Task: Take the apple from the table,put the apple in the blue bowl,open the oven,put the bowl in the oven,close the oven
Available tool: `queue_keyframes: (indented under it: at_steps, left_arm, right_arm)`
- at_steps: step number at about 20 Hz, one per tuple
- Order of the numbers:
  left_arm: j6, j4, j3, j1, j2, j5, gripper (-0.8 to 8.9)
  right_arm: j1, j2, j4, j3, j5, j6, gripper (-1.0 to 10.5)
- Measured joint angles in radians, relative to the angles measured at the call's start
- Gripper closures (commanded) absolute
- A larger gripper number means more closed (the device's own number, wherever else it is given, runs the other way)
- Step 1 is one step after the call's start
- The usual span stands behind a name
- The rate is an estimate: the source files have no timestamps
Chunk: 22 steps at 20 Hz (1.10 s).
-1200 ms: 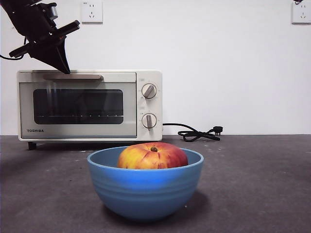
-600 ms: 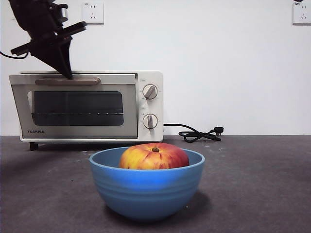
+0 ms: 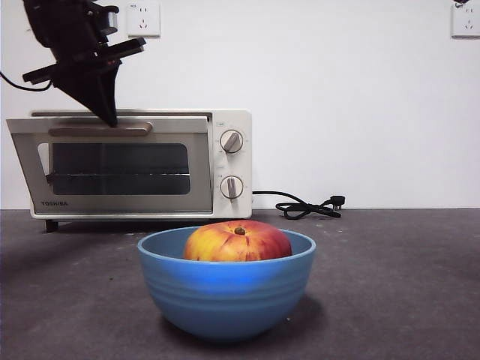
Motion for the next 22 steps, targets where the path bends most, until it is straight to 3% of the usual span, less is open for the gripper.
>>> queue_keyframes:
  at_steps: [4, 12, 22]
  left_arm:
    - [-0.031, 0.135, -0.219, 0.008, -0.115, 0.000, 8.20]
    - [-0.105, 0.226, -0.470, 0.012, -0.177, -0.005, 8.20]
    - [-0.117, 0.327, -0.596, 0.014, -0.177, -0.028, 8.20]
  right_arm:
    - [0.000, 0.000, 0.000, 0.000, 0.000, -0.004, 9.6]
    - [0.000, 0.000, 0.000, 0.000, 0.028, -0.015, 9.6]
    - [0.000, 0.000, 0.000, 0.000, 0.034, -0.026, 9.6]
